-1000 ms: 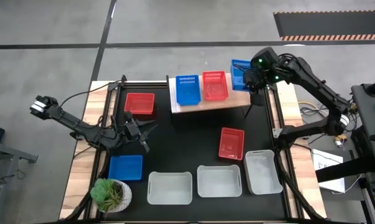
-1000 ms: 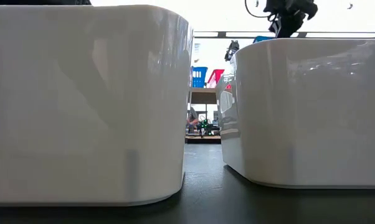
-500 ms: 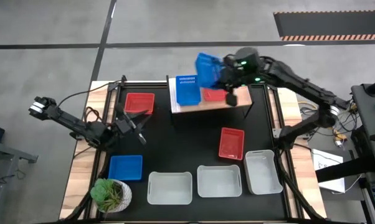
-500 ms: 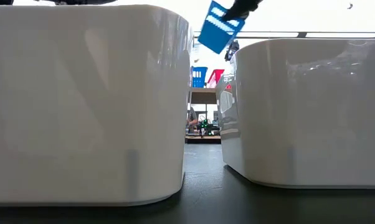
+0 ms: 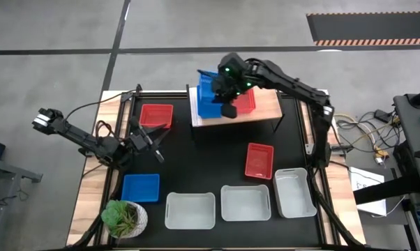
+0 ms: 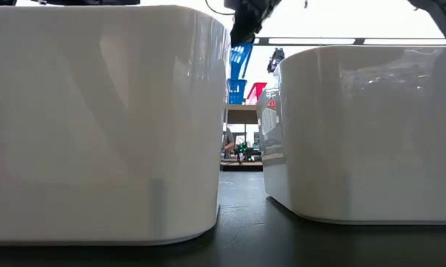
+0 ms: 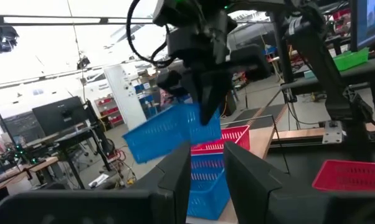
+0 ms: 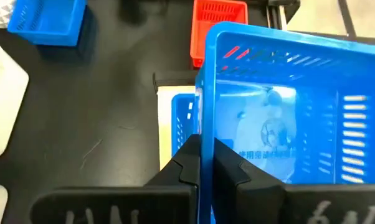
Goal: Stack baskets on shelf by color
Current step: Stack the top blue basket on the blue basket on the shelf
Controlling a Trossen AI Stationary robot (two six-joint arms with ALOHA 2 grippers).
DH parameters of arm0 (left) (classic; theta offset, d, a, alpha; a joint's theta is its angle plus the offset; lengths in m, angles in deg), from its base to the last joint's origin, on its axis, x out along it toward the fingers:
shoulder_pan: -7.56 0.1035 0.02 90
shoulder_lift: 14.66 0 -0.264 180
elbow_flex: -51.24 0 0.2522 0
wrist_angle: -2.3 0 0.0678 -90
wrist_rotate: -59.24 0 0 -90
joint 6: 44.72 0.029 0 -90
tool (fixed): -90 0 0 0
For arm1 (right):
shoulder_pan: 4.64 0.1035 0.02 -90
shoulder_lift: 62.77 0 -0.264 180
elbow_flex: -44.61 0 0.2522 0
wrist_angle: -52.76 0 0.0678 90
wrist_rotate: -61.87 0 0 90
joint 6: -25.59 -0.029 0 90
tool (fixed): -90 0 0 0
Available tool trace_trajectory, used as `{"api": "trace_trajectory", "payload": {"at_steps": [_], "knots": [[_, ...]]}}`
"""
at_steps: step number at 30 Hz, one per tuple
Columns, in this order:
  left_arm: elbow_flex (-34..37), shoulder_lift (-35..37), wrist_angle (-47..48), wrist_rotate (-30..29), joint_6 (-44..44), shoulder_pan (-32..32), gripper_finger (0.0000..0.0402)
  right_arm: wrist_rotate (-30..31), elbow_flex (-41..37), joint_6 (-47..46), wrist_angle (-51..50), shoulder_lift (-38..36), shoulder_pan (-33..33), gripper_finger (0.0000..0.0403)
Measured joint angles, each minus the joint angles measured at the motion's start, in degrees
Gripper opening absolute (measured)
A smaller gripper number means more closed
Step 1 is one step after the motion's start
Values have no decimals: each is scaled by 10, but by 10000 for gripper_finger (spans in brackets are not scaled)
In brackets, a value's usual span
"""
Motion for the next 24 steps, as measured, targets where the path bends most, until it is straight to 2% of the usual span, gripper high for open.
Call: {"api": "trace_trajectory", "payload": {"at_steps": [7, 24], "knots": [[0, 2, 0, 0, 0, 0, 79, 33, 44, 15, -47, 40, 0, 8], [0, 1, -1, 0, -1, 0, 79, 42, 38, 25, -68, 83, 10, 9]]}}
